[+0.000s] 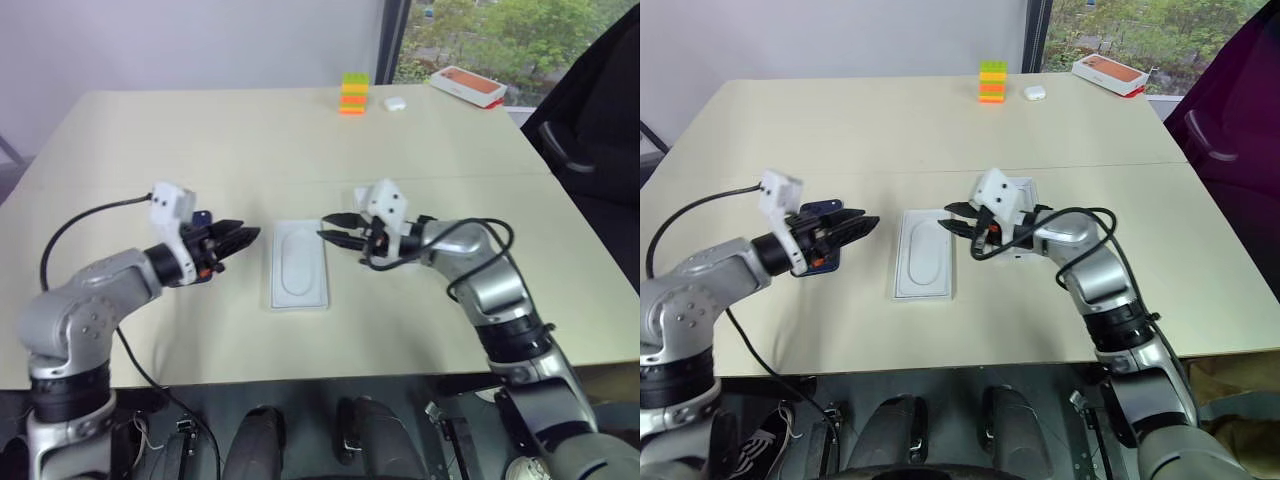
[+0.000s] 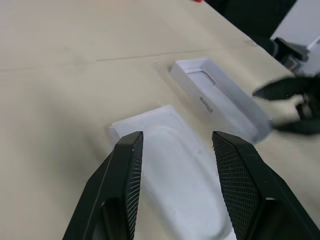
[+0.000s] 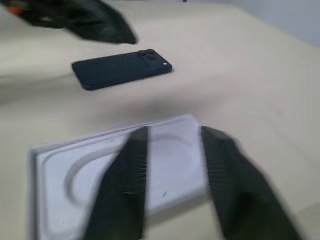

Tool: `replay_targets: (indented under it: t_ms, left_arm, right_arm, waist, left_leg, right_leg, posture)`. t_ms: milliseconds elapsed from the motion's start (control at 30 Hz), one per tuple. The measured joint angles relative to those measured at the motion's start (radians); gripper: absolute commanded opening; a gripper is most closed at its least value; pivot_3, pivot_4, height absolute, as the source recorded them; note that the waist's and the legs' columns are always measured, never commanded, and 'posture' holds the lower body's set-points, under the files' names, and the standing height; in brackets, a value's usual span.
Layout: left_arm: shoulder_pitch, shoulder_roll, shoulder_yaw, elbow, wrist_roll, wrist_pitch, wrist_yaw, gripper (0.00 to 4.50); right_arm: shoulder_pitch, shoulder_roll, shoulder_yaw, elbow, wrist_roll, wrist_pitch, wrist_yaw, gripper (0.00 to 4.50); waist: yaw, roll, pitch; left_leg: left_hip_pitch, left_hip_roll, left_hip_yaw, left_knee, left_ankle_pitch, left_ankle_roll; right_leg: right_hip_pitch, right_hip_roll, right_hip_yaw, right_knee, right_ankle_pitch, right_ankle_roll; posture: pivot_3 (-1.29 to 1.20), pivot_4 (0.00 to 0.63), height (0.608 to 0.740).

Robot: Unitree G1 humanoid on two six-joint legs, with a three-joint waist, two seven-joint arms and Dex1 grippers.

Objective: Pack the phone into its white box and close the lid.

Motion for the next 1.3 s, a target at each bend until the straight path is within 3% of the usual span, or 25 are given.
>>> replay_targets:
  t_ms: [167, 300, 667, 833, 1300]
  left_arm:
    - [0.135, 0.041, 0.008, 0.062, 0.028, -0.220, -0.183, 2.31]
    - [0.140, 0.015, 0.042, 0.121, 0.101, -0.420, -0.185, 2.31]
    - [0.124, 0.017, 0.035, 0.162, 0.106, -0.466, -0.182, 2.31]
    - [0.122, 0.013, 0.013, 0.171, 0.125, -0.491, -0.174, 2.31]
    - [0.112, 0.013, -0.004, 0.190, 0.164, -0.534, -0.151, 2.31]
  right_arm:
    - [-0.011, 0.061, 0.076, 0.090, -0.115, -0.068, -0.082, 0.02]
    - [-0.015, 0.103, 0.148, 0.147, -0.203, -0.082, -0.132, 0.02]
    - [-0.019, 0.109, 0.250, 0.206, -0.316, -0.118, -0.098, 0.02]
    - [0.021, 0.072, 0.257, 0.137, -0.297, -0.120, 0.006, 0.02]
    - [0.054, 0.083, 0.278, 0.083, -0.291, -0.120, 0.071, 0.02]
  waist:
    - [0.000, 0.000, 0.000]
    - [0.001, 0.000, 0.000]
    - [-0.001, 0.000, 0.000]
    - [-0.001, 0.000, 0.000]
    - [-0.001, 0.000, 0.000]
  left_leg:
    - [-0.002, 0.000, 0.001, 0.000, 0.000, 0.001]
    - [-0.002, 0.000, 0.001, 0.000, 0.000, 0.001]
    - [-0.002, 0.001, 0.001, 0.000, 0.000, 0.001]
    - [-0.001, 0.001, 0.000, 0.000, 0.000, 0.001]
    - [-0.001, 0.001, 0.000, 0.000, 0.000, 0.001]
  right_leg:
    - [-0.001, -0.001, 0.000, -0.001, 0.000, 0.000]
    - [-0.001, -0.001, 0.000, -0.001, 0.000, 0.000]
    - [-0.001, 0.000, 0.000, 0.000, 0.000, 0.001]
    - [-0.001, 0.000, -0.001, 0.000, 0.000, 0.001]
    - [-0.001, 0.001, -0.001, 0.000, -0.001, 0.003]
  posture:
    - [0.00, 0.150, 0.740]
    - [0.00, 0.150, 0.740]
    - [0.00, 0.150, 0.740]
    - [0.00, 0.150, 0.740]
    - [0.00, 0.150, 0.740]
